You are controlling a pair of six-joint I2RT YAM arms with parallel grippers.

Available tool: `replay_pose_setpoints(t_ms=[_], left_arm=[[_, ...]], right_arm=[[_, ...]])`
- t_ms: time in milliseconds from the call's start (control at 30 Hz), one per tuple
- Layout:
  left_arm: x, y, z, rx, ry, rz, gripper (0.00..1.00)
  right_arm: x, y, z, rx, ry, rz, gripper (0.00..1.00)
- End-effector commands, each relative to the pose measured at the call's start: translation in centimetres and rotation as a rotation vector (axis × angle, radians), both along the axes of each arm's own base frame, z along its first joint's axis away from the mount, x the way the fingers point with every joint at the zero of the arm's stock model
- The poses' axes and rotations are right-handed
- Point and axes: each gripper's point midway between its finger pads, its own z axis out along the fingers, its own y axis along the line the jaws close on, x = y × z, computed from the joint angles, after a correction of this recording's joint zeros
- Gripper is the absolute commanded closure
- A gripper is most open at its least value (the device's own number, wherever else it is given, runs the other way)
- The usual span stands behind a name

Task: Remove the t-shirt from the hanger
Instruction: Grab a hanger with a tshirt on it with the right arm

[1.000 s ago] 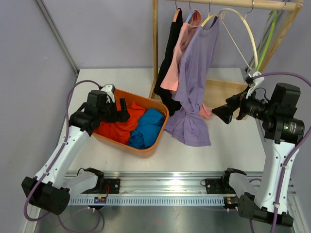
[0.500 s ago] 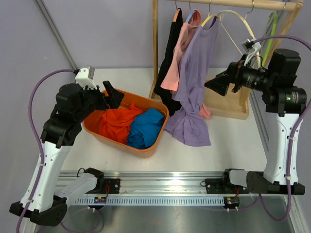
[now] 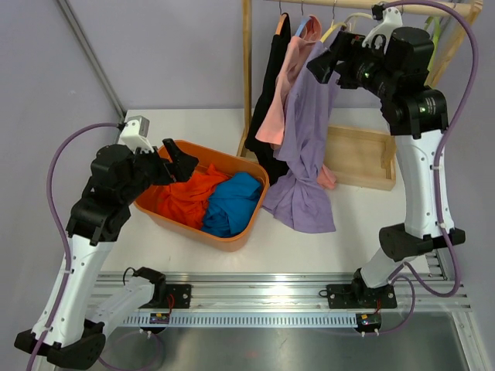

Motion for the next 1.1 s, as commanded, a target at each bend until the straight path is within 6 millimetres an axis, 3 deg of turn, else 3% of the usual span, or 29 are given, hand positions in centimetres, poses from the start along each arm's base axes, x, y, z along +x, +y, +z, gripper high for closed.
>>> replay_pose_setpoints(t_ms=[0, 100, 233, 367, 467, 567, 700, 933, 1000, 1067], left_arm=[[0.3, -0.5, 1.7, -0.057, -0.062, -0.006, 0.01], [0.4, -0.5, 1.5, -0.055, -0.060, -0.005, 0.01], [0.4, -0.5, 1.3, -0.054, -0.060, -0.007, 0.01], [0.3, -0.5, 1.0, -0.057, -0.064, -0.007, 0.01], [0.4, -0.5, 0.8, -0.058, -0.064, -0.006, 0.01], [0.5, -0.5, 0.9, -0.057, -0.069, -0.009, 0.01], [0.6, -0.6, 1.1, -0.052, -0.077, -0.015, 0.01], [0.8, -1.4, 1.6, -0.065, -0.095, -0.057, 0.01], [0.7, -1.8, 2.0, -0.074, -0.110, -0.082, 0.01], [0.6, -2.2, 2.3, -0.083, -0.121, -0.104, 0.01]], right_arm=[[2.5, -0.6, 2.7, 0.062, -0.073, -0.178, 0.07], [4.1, 0.5, 2.7, 0.056, -0.095, -0.224, 0.08], [6.7, -0.3, 2.1, 0.027, -0.107, -0.355, 0.14], [8.0, -1.2, 1.1, 0.000, -0.093, -0.431, 0.23], [8.2, -1.7, 0.3, -0.034, -0.083, -0.450, 0.29], [8.2, -2.4, -0.6, -0.075, -0.070, -0.472, 0.42], [7.6, -4.2, -0.5, -0.096, -0.075, -0.494, 0.70], [7.4, -7.5, -2.2, -0.122, -0.012, -0.450, 0.87], [7.3, -7.5, -2.3, -0.121, -0.010, -0.388, 0.98], [6.8, -6.8, -1.8, -0.120, -0.036, -0.267, 1.00]])
